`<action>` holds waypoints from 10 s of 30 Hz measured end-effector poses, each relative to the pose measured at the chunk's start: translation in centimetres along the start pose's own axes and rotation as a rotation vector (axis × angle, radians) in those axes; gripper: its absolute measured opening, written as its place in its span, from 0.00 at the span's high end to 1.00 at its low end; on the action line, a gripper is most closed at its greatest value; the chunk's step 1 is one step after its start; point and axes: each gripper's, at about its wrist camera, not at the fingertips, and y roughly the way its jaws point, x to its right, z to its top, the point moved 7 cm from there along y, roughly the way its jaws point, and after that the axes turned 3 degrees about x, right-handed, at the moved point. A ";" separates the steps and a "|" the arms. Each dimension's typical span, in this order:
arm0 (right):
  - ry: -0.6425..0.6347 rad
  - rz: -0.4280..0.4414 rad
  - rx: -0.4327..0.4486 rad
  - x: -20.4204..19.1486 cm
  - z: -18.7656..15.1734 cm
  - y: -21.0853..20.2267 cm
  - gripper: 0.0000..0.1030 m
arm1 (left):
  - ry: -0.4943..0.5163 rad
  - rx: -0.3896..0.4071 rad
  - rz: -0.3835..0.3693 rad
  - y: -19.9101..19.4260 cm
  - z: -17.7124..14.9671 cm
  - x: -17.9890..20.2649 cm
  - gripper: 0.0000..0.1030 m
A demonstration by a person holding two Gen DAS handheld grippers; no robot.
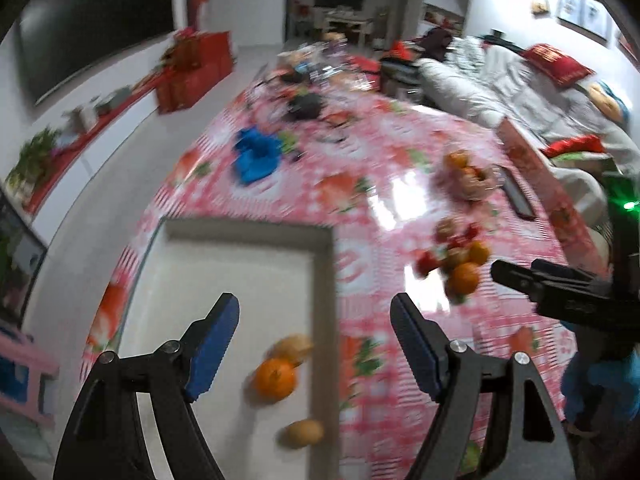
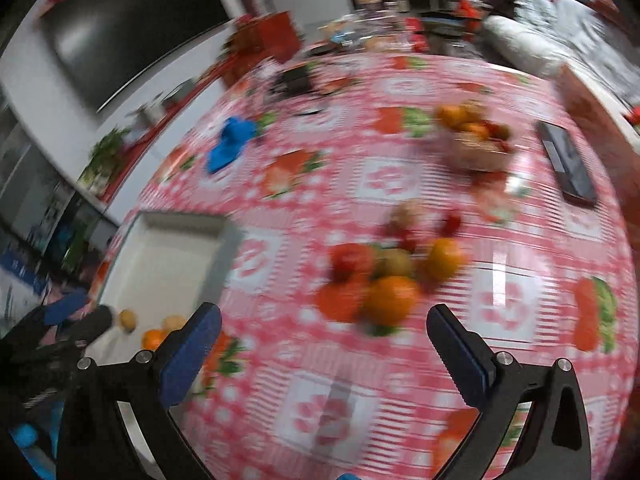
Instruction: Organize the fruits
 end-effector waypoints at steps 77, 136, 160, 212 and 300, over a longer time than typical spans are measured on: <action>0.138 0.048 -0.003 8.4 -7.3 -0.5 0.65 | 0.048 -0.119 -0.199 4.9 -7.3 8.7 0.76; -0.300 0.191 -0.088 -17.9 -6.4 3.1 0.65 | -0.225 -0.060 0.033 1.6 -11.7 -11.7 0.76; -0.350 0.189 -0.148 -20.6 -6.6 6.7 0.65 | -0.232 -0.094 0.030 3.7 -11.5 -12.4 0.76; 0.151 -0.178 -0.004 7.9 -7.7 -1.1 0.00 | 0.097 -0.072 -0.120 2.3 -8.6 8.4 0.21; 0.117 -0.393 0.117 18.9 -11.6 -3.3 0.00 | 0.138 -0.075 -0.045 11.0 -3.9 16.6 0.06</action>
